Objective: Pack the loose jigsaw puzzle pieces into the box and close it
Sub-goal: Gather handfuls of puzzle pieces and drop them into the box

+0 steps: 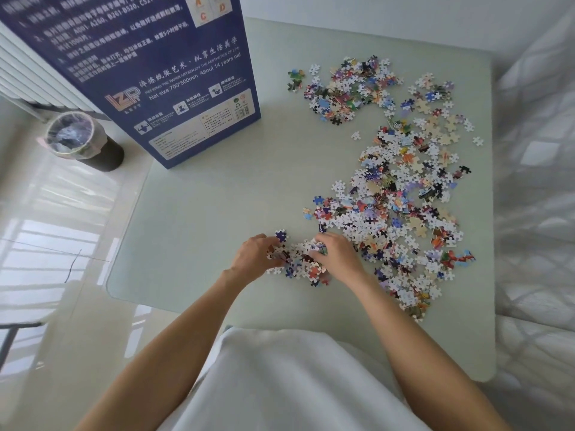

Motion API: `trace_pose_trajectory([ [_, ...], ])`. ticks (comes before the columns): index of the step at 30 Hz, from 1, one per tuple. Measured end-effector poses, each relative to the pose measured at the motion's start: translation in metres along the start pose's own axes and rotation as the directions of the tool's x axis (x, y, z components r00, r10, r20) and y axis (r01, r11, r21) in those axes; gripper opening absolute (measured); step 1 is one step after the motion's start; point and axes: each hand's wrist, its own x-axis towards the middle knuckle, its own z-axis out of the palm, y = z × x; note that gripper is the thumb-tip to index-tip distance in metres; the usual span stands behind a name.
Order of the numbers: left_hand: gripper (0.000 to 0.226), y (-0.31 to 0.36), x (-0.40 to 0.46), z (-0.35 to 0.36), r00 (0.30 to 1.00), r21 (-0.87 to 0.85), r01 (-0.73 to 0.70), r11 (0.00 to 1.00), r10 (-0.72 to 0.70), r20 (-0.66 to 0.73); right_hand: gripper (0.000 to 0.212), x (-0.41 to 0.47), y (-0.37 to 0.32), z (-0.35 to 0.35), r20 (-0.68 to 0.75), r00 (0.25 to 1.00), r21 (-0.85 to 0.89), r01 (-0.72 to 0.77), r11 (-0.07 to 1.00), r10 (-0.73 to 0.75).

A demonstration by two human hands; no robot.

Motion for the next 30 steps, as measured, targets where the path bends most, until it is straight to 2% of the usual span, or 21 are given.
trace_pose_trajectory([
  [3,0.042,-0.002,0.001,-0.003,1.0,-0.005,-0.007,1.0,0.007,-0.018,0.058,-0.004,-0.003,0.001,0.072,0.997,0.022,-0.043,0.999,0.041],
  [6,0.039,-0.004,0.001,-0.005,1.0,0.002,-0.001,1.0,0.001,-0.026,0.079,-0.008,-0.008,0.002,0.151,0.986,-0.04,-0.072,0.997,0.077],
  [10,0.048,-0.006,0.002,-0.007,1.0,-0.025,0.023,0.999,-0.023,0.001,0.068,-0.013,-0.013,0.013,0.084,0.996,-0.175,-0.013,0.984,0.028],
  [14,0.061,-0.009,0.002,-0.011,0.994,-0.007,0.02,1.0,-0.019,0.112,0.058,-0.013,-0.016,0.014,0.029,0.999,-0.14,-0.028,0.99,0.032],
  [16,0.057,-0.009,0.004,-0.012,0.991,0.004,0.005,1.0,-0.005,0.133,0.055,-0.012,-0.018,0.012,0.022,0.999,-0.133,-0.04,0.99,0.043],
  [21,0.037,-0.011,0.006,-0.012,0.997,-0.012,-0.021,1.0,0.022,0.08,0.047,-0.011,-0.018,0.008,0.005,0.997,-0.099,-0.077,0.992,0.078],
  [30,0.032,-0.014,0.007,-0.018,0.999,-0.065,0.035,0.997,-0.034,0.009,0.046,-0.012,-0.02,-0.007,-0.034,0.993,-0.034,-0.117,0.993,0.116],
])
